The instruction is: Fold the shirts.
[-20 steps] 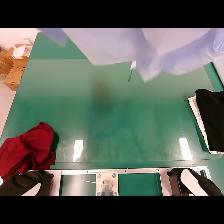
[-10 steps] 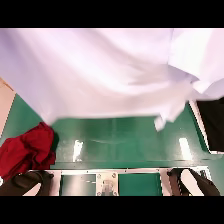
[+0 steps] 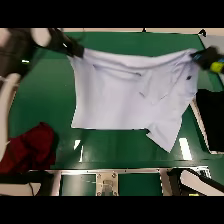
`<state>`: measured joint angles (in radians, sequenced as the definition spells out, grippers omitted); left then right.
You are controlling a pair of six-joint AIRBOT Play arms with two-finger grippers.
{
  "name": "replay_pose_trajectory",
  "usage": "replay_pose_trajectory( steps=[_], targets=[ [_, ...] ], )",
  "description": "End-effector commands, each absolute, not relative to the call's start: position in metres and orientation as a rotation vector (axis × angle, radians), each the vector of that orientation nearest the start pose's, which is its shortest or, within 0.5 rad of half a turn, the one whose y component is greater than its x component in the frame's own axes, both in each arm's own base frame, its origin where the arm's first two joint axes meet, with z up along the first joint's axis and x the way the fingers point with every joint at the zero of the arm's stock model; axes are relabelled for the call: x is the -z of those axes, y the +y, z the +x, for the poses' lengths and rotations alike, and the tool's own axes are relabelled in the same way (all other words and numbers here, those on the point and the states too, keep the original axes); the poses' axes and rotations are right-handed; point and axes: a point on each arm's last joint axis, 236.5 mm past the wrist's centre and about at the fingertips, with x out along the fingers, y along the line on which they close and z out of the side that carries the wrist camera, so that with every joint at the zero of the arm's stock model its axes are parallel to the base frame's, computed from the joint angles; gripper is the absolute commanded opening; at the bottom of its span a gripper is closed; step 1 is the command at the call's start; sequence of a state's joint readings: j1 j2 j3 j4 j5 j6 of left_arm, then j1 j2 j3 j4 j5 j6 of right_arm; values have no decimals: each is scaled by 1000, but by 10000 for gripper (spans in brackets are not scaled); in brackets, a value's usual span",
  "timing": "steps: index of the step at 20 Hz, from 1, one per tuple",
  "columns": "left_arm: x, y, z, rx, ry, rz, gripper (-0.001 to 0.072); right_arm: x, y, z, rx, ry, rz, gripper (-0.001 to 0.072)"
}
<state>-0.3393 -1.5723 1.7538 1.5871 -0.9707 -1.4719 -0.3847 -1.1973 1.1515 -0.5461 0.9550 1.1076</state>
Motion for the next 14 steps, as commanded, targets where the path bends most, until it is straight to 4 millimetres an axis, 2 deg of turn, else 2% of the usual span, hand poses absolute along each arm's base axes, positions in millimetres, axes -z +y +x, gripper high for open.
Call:
replay_pose_trajectory(
  steps=[1, 2, 4, 5, 6, 7, 9, 10, 12, 14],
  targets=[
    [-11, -211, 556, 415, 889, 219, 23, -22, -5, 475, -212, 824, 775, 13],
    [-2, -215, 562, 419, 882, 188, 23, -8, -8, 483, -198, 837, 807, 13],
    [-3, -215, 569, 416, 874, 92, 25, 3, -13, 494, -190, 844, 822, 14],
    [-11, -210, 572, 413, 881, 43, 184, 0, -16, 498, -189, 837, 819, 82],
    [-21, -198, 572, 408, 904, 5, 569, -6, -20, 501, -190, 822, 810, 230],
    [-32, -182, 570, 399, 938, -13, 622, -14, -25, 502, -198, 815, 792, 294],
    [-60, -133, 556, 365, 1034, -29, 623, -29, -44, 494, -217, 832, 727, 291],
    [-69, -108, 543, 345, 1096, -37, 623, -37, -52, 487, -226, 846, 712, 289],
    [-67, -62, 504, 290, 1266, -93, 623, -49, -70, 470, -231, 858, 714, 289],
    [-55, -36, 470, 264, 1403, -210, 625, -55, -84, 456, -219, 869, 712, 288]
  ],
)
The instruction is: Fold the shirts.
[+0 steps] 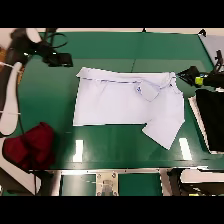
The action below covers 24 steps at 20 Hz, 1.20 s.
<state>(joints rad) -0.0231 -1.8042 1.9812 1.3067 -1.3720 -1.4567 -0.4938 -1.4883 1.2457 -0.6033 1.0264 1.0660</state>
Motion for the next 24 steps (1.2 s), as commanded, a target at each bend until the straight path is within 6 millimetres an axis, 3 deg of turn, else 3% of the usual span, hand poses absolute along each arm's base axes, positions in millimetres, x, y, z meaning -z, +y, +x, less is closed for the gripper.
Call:
replay_pose_trajectory(
  steps=[1, 5, 7, 9, 12, 16, 17, 18, 21, 24],
  targets=[
    [-46, -33, 452, 278, 1463, -266, 625, -57, -89, 450, -217, 871, 719, 288],
    [27, -53, 372, 333, 1711, -390, 625, -56, -94, 436, -207, 888, 725, 288],
    [65, -87, 340, 405, 1754, -483, 625, -53, -91, 434, -211, 898, 732, 288],
    [83, -131, 323, 529, 1730, -620, 625, -50, -89, 431, -213, 906, 740, 288],
    [103, -159, 302, 561, 1747, -624, 624, -50, -86, 429, -225, 916, 743, 288],
    [101, -178, 303, 614, 1712, -619, 573, -49, -82, 425, -243, 934, 748, 289],
    [102, -175, 310, 603, 1688, -616, 252, -49, -78, 421, -260, 952, 751, 289],
    [103, -170, 318, 588, 1660, -608, 34, -48, -76, 415, -272, 975, 751, 288],
    [99, -143, 347, 534, 1583, -576, 22, -28, -96, 387, -177, 1075, 762, 287],
    [97, -107, 349, 499, 1590, -591, 23, -12, -125, 349, -59, 1100, 810, 296]
  ],
)
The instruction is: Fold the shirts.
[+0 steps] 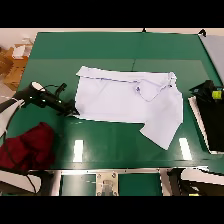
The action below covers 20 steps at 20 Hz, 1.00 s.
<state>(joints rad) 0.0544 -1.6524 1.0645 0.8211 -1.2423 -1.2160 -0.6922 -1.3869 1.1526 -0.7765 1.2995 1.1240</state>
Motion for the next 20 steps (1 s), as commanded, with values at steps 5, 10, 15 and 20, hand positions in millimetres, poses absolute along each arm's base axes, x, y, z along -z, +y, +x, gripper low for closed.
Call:
replay_pose_trajectory(
  steps=[5, 10, 15, 20],
  targets=[
    [103, -79, 345, 465, 1602, -562, 23, 45, -121, 265, 18, 1285, 978, 438],
    [102, -80, 348, 469, 1587, -565, 23, 103, -62, 249, -32, 1366, 1112, 438],
    [102, -81, 346, 474, 1594, -568, 23, 117, -24, 278, -124, 1326, 1138, 436],
    [90, -89, 355, 497, 1555, -615, 22, 97, -19, 308, -203, 1206, 1140, 39]
  ],
)
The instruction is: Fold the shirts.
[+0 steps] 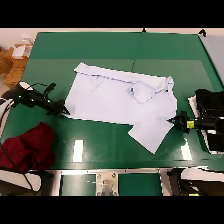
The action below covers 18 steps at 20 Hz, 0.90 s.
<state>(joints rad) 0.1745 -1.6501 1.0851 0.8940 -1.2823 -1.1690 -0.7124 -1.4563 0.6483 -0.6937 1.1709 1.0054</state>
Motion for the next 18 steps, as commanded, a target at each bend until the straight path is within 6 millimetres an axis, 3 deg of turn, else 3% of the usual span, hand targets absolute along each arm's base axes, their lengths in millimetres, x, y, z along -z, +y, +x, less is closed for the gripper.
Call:
replay_pose_trajectory(
  steps=[1, 3, 4, 5, 7, 9, 10, 12, 13, 15, 16, 18],
  targets=[
    [74, -95, 363, 536, 1510, -626, 22, 82, -16, 318, -253, 1156, 1155, 14],
    [19, -102, 388, 601, 1370, -600, 21, 29, -14, 342, -377, 1033, 1155, 14],
    [-25, -102, 401, 628, 1267, -552, 21, -11, -16, 356, -447, 948, 1122, 14],
    [-78, -101, 413, 644, 1137, -483, 21, -57, -19, 368, -505, 854, 1077, 14],
    [-202, -103, 417, 664, 833, -341, 22, -173, -22, 384, -586, 618, 936, 14],
    [-346, -107, 384, 646, 462, -170, 22, -304, -7, 372, -669, 353, 730, 14],
    [-407, -110, 355, 632, 298, -102, 22, -364, 7, 355, -681, 233, 609, 14],
    [-506, -120, 279, 607, 8, 18, 23, -460, 39, 311, -657, 22, 362, 14],
    [-537, -124, 242, 589, -92, 72, 22, -498, 56, 286, -637, -79, 269, 13],
    [-568, -127, 185, 548, -216, 147, 22, -555, 83, 237, -551, -258, 104, 13],
    [-573, -126, 168, 521, -238, 141, 23, -570, 87, 222, -488, -312, 41, 13],
    [-569, -117, 156, 464, -212, 111, 23, -580, 85, 202, -349, -358, -35, 13]
  ],
)
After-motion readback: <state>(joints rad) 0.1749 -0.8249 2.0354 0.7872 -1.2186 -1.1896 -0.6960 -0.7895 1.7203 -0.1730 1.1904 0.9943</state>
